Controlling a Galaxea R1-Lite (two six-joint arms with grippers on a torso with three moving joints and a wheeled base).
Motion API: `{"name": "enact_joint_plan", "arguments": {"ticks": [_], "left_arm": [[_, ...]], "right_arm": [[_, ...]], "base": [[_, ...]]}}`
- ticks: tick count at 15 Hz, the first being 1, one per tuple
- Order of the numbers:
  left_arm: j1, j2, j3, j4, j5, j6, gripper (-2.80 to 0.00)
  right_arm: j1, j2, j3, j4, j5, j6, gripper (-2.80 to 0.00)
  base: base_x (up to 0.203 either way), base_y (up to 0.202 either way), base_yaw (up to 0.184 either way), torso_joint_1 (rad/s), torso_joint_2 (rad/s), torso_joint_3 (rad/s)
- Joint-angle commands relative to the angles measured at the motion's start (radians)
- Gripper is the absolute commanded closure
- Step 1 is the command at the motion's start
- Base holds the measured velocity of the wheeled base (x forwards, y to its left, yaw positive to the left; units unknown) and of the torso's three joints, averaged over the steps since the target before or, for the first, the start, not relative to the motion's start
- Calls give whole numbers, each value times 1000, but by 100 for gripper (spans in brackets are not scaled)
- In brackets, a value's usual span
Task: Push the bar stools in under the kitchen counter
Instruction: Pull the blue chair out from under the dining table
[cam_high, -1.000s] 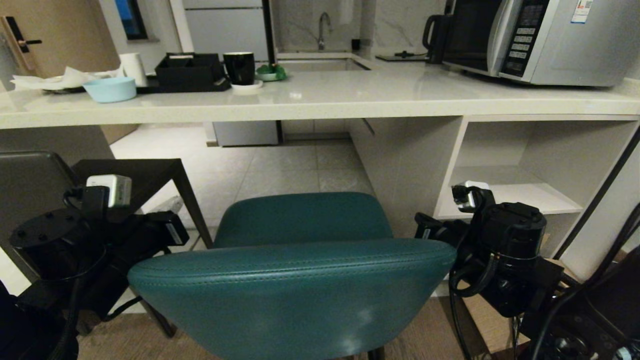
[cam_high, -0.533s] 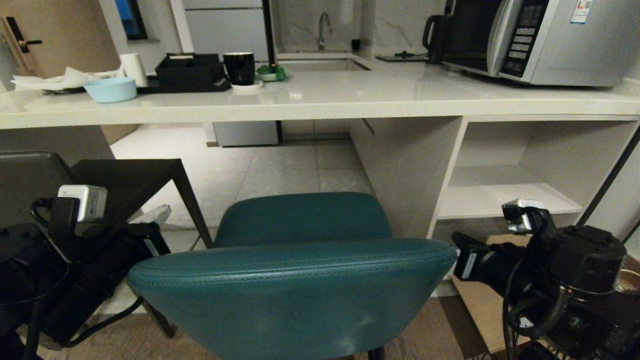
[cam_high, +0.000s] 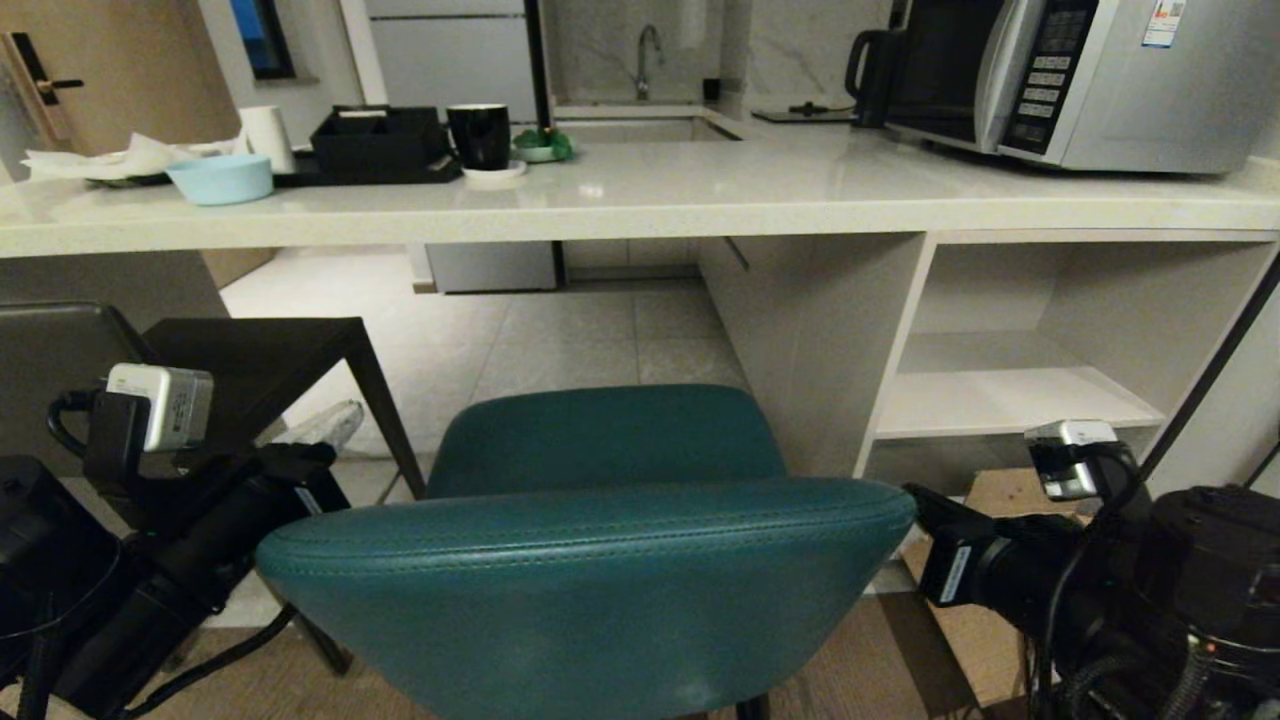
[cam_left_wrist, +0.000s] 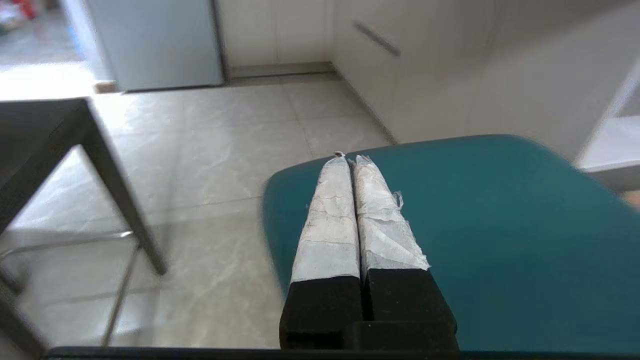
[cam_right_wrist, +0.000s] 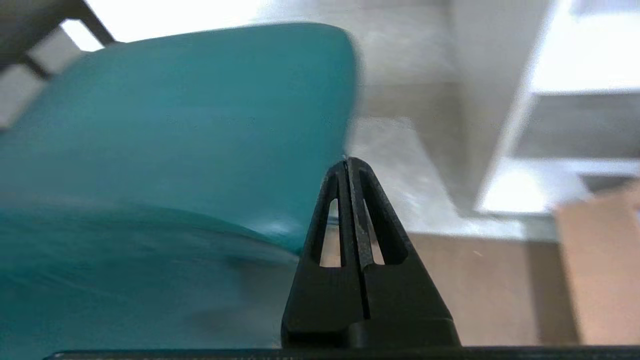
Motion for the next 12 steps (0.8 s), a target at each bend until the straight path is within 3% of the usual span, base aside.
{"name": "enact_joint_plan", "arguments": {"ticks": [1,6,12], "left_arm": [[-34,-13,-2,-6,3,0,0],[-106,17,-4,-4,22,0,0],[-214,125,-102,-5,153,0,0]], "right_arm": [[29,52,-47,-3,-2,2,0],[44,125,-104,2,-6,3,0],[-11,193,-216,48,-7,2,0]], "base": [[0,0,0,0,0,0],[0,0,0,0,0,0],[0,0,0,0,0,0]]}}
